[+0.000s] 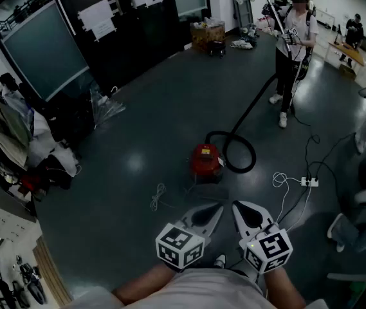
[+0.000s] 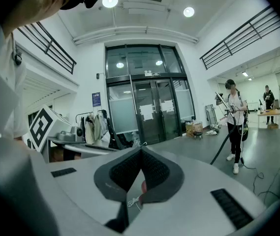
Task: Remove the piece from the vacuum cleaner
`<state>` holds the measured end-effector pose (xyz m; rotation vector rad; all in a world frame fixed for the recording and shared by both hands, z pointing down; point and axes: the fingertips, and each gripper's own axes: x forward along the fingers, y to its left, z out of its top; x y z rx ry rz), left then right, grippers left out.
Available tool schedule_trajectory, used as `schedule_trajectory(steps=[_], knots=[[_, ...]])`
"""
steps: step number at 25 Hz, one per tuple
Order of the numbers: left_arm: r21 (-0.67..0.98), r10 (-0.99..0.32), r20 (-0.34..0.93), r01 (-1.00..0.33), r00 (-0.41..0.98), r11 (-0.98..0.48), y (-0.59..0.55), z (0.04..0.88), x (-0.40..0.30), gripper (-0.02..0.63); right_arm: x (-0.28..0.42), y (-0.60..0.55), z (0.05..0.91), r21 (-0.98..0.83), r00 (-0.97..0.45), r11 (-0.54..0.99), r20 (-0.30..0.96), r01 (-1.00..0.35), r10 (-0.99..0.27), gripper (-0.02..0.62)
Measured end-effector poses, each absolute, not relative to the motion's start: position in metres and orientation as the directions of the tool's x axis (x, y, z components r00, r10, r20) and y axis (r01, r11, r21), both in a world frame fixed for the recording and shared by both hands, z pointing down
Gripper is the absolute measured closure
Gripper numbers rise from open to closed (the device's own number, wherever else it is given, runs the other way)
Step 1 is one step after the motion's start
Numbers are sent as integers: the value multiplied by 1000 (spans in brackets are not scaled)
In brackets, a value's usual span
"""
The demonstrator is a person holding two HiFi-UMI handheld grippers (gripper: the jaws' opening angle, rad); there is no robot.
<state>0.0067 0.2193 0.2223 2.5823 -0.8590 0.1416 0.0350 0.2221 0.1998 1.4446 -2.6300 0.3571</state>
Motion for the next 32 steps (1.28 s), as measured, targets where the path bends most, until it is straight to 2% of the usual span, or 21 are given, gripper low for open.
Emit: schedule_trajectory(steps=[20, 32], knots=[[335, -579, 236, -624, 781, -705, 225, 235, 25, 600, 60, 231, 207, -180, -602, 576, 186, -798, -777, 580], [324, -608, 282, -670, 743, -668, 170, 268, 2, 600, 58, 173, 239, -209, -594, 558, 222, -803, -773, 580]])
